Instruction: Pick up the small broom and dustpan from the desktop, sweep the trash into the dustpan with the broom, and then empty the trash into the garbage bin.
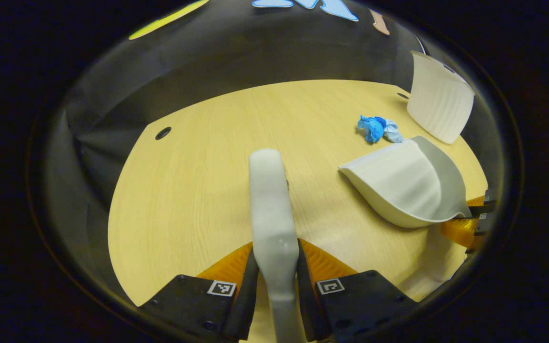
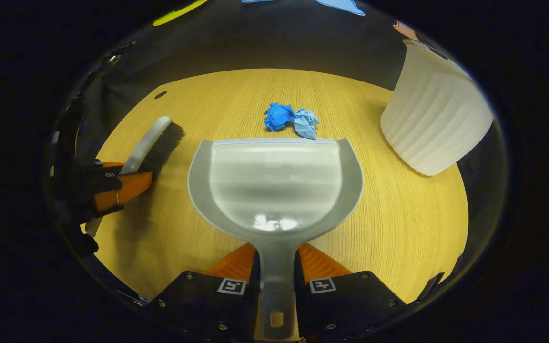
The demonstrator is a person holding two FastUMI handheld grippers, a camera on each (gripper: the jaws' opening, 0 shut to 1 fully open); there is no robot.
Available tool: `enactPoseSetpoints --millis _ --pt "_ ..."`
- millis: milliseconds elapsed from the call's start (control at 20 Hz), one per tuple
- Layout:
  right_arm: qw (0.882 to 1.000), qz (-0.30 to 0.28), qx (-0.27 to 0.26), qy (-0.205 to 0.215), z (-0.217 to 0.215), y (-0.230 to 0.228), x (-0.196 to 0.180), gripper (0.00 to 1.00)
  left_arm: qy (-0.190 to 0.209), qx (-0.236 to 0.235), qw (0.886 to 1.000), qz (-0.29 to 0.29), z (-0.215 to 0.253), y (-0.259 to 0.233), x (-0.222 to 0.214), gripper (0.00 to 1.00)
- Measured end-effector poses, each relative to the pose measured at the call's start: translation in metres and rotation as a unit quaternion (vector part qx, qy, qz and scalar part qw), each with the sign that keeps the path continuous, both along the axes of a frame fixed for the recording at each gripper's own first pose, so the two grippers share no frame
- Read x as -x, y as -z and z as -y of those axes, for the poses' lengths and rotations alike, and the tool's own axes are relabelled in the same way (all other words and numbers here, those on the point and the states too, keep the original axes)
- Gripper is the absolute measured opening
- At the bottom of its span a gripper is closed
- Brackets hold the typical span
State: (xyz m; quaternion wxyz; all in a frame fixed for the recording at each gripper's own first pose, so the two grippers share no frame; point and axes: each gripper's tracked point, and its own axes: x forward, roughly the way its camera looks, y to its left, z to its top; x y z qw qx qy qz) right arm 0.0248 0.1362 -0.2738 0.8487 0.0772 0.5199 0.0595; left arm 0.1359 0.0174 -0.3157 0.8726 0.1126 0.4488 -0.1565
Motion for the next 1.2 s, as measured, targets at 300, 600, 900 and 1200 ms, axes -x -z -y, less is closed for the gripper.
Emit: enactPoseSetpoints --millis 300,600,900,1200 --pt "0.999 0.007 0.0 -0.049 0.02 0.001 0.01 0.33 0.021 0.003 1.0 0.007 0.017 -0.003 -0.023 0.5" --pt "0.996 0.005 -0.006 -0.086 0.051 0.003 0.014 0.33 0.039 0.016 0.999 0.01 0.049 -0.004 -0.051 0.5" --pt "0.994 0.002 -0.012 -0.109 0.077 0.006 0.006 0.33 0.068 0.023 0.997 0.004 0.091 -0.003 -0.083 0.47" --pt "0.989 0.006 -0.019 -0.15 0.096 0.005 0.0 0.33 0.134 0.006 0.991 0.005 0.133 0.0 -0.11 0.47"
